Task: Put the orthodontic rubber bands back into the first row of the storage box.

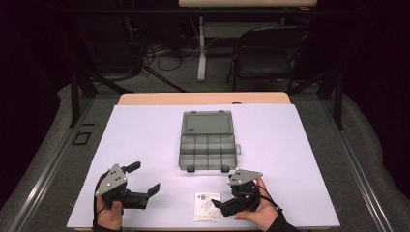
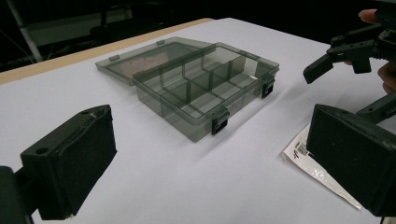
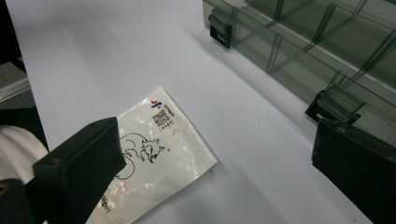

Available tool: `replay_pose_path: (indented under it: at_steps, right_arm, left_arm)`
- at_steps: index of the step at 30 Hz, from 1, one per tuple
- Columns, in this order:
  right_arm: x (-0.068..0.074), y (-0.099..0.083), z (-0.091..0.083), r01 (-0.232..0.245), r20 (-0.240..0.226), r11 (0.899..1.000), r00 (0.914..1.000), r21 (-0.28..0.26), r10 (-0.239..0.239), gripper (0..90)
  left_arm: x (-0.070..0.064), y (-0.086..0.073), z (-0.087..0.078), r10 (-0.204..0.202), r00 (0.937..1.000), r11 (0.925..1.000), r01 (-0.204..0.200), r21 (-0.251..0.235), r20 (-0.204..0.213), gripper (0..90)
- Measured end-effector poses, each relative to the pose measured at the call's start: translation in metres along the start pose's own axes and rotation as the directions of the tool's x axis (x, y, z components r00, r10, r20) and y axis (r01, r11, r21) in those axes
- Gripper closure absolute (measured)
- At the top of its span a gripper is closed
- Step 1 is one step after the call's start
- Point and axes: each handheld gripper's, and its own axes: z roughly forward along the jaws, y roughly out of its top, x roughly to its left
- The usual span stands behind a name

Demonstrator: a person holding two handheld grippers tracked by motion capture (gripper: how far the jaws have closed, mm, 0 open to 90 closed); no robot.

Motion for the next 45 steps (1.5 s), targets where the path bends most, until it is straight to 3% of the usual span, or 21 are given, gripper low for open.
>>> replay_pose_path:
  at_steps: [5,7,8,12,16,23,45]
  right_arm:
    - [0.001,-0.001,0.004,0.016,-0.006,1.0,0.9999,0.008,-0.016,16.0]
    - [0.001,-0.002,0.005,0.021,-0.011,1.0,0.9997,0.01,-0.021,16.9]
    - [0.001,-0.002,0.007,0.034,-0.013,0.999,0.9993,0.019,-0.034,23.7]
    - [0.001,-0.002,0.009,0.043,-0.019,0.999,0.9989,0.021,-0.043,28.4]
    - [0.001,-0.003,0.01,0.043,-0.034,0.998,0.9986,0.038,-0.042,40.2]
    - [0.002,-0.005,0.013,0.039,-0.02,0.998,0.9991,0.051,-0.038,43.6]
    - [0.001,-0.009,0.021,0.006,-0.066,0.996,0.9978,0.088,0.0,47.2]
  left_arm:
    - [0.0,0.0,0.0,0.004,1.0,1.0,-0.004,0.004,0.001,1.6]
    - [0.0,0.0,0.0,0.005,1.0,1.0,-0.005,0.004,0.002,1.7]
    - [0.0,0.0,0.0,0.005,1.0,1.0,-0.005,0.005,0.002,1.8]
    - [0.0,0.0,0.0,0.006,1.0,1.0,-0.006,0.006,0.003,1.9]
    - [0.0,0.0,0.001,0.003,1.0,1.0,-0.003,0.006,0.003,2.4]
    - [0.0,0.0,0.001,0.002,1.0,1.0,-0.002,0.007,0.002,2.9]
    - [0.0,0.0,0.002,0.001,1.0,0.9999,-0.001,0.011,0.002,3.6]
